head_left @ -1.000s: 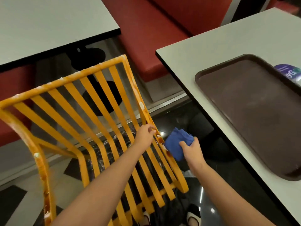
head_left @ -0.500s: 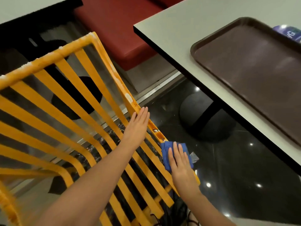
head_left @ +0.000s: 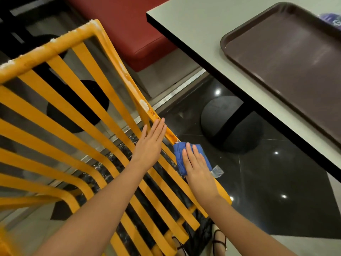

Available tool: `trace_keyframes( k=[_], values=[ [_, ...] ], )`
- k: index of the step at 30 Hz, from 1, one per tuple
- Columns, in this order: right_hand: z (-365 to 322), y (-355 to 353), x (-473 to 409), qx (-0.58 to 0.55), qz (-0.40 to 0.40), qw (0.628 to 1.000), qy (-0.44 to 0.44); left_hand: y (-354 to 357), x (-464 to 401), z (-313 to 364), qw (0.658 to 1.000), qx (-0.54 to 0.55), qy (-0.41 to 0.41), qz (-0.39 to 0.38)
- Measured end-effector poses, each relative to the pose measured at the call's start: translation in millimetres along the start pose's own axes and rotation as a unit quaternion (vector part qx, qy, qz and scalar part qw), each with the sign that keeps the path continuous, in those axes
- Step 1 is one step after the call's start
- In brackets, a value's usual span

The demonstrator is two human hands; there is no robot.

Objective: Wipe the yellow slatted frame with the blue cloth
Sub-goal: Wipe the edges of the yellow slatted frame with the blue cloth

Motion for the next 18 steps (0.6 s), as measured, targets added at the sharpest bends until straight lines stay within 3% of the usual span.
trace_keyframes(
  k=[5, 12, 18],
  values=[
    [7, -1, 23, 0.014, -0.002, 1.0, 0.009, -3, 2, -12, 0.999, 0.006, -0.046, 0.01],
    [-14, -1, -36, -0.01, 0.009, 1.0, 0.009, -2, 6, -18, 0.999, 0.005, -0.033, 0.01],
    [14, -3, 26, 0.012, -0.018, 1.0, -0.006, -1, 6, -17, 0.999, 0.005, -0.039, 0.0]
  ],
)
Point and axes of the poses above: each hand's wrist, its own x-axis away from the middle knuckle, its own y-axis out of the palm, z = x × y, the point moved 6 cm from there along -x, towards the middle knuckle
